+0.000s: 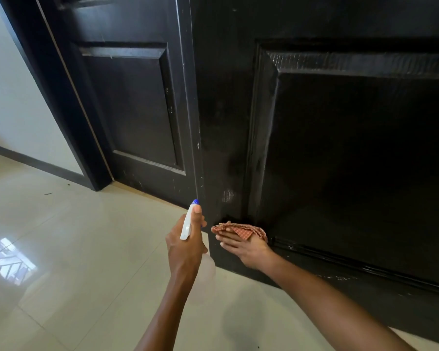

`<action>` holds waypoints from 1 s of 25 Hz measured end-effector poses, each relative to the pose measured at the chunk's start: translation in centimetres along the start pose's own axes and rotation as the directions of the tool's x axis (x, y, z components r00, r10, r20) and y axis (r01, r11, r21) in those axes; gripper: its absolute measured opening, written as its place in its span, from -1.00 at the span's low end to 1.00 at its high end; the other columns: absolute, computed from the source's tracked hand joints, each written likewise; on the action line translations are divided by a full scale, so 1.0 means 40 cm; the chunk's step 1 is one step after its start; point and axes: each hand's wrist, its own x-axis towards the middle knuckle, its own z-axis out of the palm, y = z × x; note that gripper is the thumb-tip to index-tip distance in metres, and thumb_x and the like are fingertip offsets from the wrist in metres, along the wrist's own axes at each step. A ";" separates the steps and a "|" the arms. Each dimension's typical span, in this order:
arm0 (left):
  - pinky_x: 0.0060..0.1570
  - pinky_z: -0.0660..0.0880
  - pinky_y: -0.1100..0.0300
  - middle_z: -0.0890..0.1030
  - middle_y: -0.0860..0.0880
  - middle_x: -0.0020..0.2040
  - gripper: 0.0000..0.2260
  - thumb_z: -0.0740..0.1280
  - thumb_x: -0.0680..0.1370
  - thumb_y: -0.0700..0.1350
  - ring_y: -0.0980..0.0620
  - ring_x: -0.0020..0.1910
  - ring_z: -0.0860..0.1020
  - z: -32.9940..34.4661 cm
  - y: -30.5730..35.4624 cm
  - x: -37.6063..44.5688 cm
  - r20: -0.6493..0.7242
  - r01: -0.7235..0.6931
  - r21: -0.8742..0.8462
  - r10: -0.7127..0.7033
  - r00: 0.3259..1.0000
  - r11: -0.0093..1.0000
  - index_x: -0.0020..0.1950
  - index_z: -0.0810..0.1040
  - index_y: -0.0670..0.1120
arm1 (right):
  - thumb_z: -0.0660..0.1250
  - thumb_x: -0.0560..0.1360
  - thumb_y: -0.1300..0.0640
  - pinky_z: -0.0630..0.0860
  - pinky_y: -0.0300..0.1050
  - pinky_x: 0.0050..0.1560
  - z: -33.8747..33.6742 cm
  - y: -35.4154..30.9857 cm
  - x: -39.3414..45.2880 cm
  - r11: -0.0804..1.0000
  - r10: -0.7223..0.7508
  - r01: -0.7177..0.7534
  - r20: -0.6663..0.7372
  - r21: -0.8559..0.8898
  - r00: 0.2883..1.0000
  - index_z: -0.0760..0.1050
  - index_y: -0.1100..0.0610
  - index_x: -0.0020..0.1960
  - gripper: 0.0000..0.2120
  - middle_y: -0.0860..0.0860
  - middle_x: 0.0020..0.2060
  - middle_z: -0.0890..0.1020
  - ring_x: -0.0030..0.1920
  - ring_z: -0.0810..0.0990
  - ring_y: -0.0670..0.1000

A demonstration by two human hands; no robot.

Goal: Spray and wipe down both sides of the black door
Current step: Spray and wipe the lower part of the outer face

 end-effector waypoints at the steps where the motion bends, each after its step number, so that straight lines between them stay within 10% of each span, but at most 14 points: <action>1: -0.50 0.45 0.42 0.63 0.09 -0.21 -0.55 0.19 0.54 0.27 -0.02 -0.29 0.61 -0.002 -0.001 0.004 -0.005 -0.018 -0.008 0.018 1.000 1.000 -0.06 0.64 -0.07 | 0.00 0.69 0.26 -0.44 0.07 0.53 -0.004 -0.005 0.004 0.999 0.019 -0.019 0.013 0.039 1.000 -0.24 0.06 0.69 -0.34 0.01 0.57 -0.44 0.55 -0.50 0.02; 6: -0.50 0.46 0.39 0.63 0.10 -0.21 -0.55 0.20 0.55 0.26 0.00 -0.34 0.61 -0.009 -0.003 0.009 -0.017 -0.036 -0.021 0.036 0.999 0.999 -0.03 0.66 -0.09 | 0.03 0.65 0.30 -0.57 0.01 0.48 -0.080 0.102 -0.019 0.990 0.134 -0.121 -0.250 0.067 0.959 -0.29 0.08 0.67 -0.27 0.03 0.59 -0.44 0.56 -0.52 0.01; 10: -0.48 0.50 0.36 0.65 0.08 -0.19 -0.55 0.22 0.56 0.23 0.11 -0.26 0.63 -0.014 0.010 0.025 -0.087 -0.083 -0.067 0.078 0.993 0.994 0.00 0.66 -0.11 | 0.07 0.60 0.28 -0.34 0.04 0.62 -0.290 0.252 -0.008 0.955 0.286 -0.265 -0.645 0.132 0.709 -0.10 0.11 0.69 -0.29 0.11 0.67 -0.16 0.66 -0.23 0.07; 14: -0.47 0.52 0.33 0.65 0.06 -0.20 -0.56 0.23 0.55 0.23 0.08 -0.25 0.64 -0.026 0.009 0.040 -0.098 -0.078 -0.069 0.071 0.993 0.995 -0.01 0.66 -0.11 | 0.06 0.71 0.16 -0.16 0.05 0.66 -0.430 0.312 0.028 0.892 0.432 -0.362 -0.744 0.270 0.510 -0.07 0.17 0.69 -0.40 0.12 0.68 -0.05 0.67 -0.10 0.11; 25: -0.51 0.43 0.43 0.65 0.05 -0.18 -0.49 0.16 0.50 0.33 -0.07 -0.39 0.57 -0.096 -0.028 -0.025 0.045 0.054 0.079 -0.057 0.997 0.995 -0.15 0.67 -0.06 | 0.00 0.60 0.42 -0.43 -0.01 0.56 0.049 -0.049 0.109 0.996 0.070 -0.054 -0.230 0.074 0.971 -0.38 0.14 0.64 -0.23 0.04 0.59 -0.46 0.56 -0.50 0.02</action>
